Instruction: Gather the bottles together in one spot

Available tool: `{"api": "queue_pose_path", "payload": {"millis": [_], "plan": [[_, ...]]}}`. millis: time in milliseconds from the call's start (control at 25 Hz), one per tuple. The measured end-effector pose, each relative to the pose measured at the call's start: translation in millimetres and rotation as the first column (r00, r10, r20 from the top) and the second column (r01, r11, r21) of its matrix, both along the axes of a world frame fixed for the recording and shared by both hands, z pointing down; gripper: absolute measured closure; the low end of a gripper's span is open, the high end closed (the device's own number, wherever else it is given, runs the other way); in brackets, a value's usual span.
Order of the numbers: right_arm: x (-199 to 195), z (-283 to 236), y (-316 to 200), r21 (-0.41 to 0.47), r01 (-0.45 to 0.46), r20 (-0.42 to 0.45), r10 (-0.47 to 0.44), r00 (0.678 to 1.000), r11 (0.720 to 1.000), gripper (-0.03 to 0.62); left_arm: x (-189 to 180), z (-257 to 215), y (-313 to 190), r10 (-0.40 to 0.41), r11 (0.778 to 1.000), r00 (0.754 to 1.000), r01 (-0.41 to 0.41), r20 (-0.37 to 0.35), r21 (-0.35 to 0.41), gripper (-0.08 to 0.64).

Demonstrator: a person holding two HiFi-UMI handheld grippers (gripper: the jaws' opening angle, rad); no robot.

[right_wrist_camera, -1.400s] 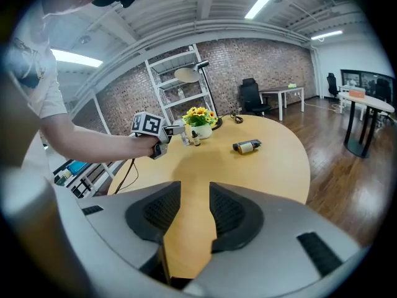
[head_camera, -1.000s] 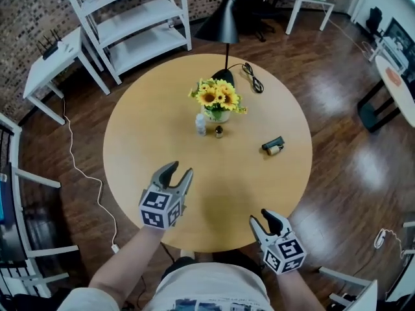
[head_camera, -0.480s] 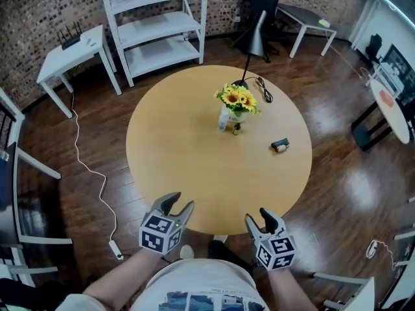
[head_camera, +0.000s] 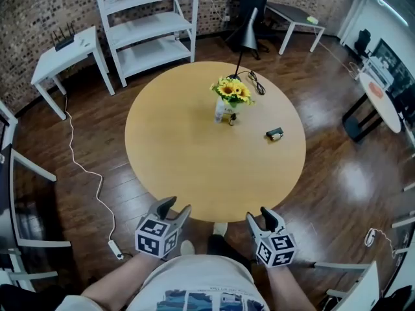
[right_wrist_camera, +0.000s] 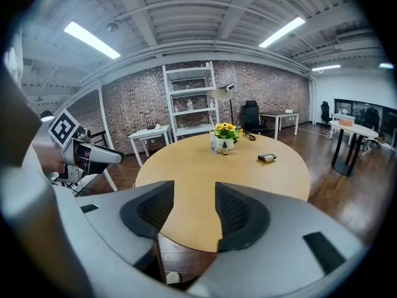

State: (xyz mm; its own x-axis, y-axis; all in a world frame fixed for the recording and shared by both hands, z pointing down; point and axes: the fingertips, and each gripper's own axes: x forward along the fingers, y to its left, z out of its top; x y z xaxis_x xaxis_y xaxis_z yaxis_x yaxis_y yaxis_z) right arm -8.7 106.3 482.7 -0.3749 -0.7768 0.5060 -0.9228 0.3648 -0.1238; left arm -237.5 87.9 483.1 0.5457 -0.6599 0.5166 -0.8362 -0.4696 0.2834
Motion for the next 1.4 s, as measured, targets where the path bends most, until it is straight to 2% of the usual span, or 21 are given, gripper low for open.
{"api": "queue_pose_path", "payload": {"millis": [200,360,560,720,1040,1120,1280,1400], "plan": [[15.6,3.4,-17.6,0.002,-0.033,-0.011,0.033,0.999,0.999,0.36,-3.5,3.3,-9.1,-0.003,1.0,1.0,0.003,0.002,0.004,0.379],[49.6,17.1,-55.4,-0.018,-0.081,-0.005,0.081,0.997,0.997,0.36,2.3,13.4,-25.9,0.001,1.0,1.0,-0.001,0.003,-0.018,0.379],[115.4,40.4,-139.5,-0.078,-0.167,0.07,0.173,0.982,0.983,0.36,13.0,14.8,-58.1,-0.047,0.998,0.999,0.047,0.006,-0.038,0.379],[159.7,60.9,-219.4,-0.135,-0.212,0.137,0.23,0.963,0.968,0.36,26.0,14.8,-87.8,-0.063,0.997,0.996,0.066,0.067,-0.047,0.379],[209.3,118.2,-338.4,-0.291,-0.254,0.239,0.327,0.914,0.922,0.36,62.1,14.6,-129.8,-0.105,0.989,0.986,0.117,0.133,-0.091,0.379],[217.0,141.4,-357.6,-0.347,-0.277,0.265,0.377,0.888,0.896,0.359,68.6,16.0,-135.0,-0.111,0.987,0.984,0.125,0.14,-0.1,0.379],[234.5,174.2,-381.3,-0.46,-0.354,0.339,0.529,0.778,0.814,0.359,76.0,16.1,-137.0,-0.092,0.987,0.981,0.112,0.174,-0.111,0.379],[241.1,185.9,-395.5,-0.505,-0.39,0.344,0.593,0.728,0.77,0.359,74.6,17.6,-139.6,-0.091,0.986,0.979,0.114,0.184,-0.12,0.379]]}}
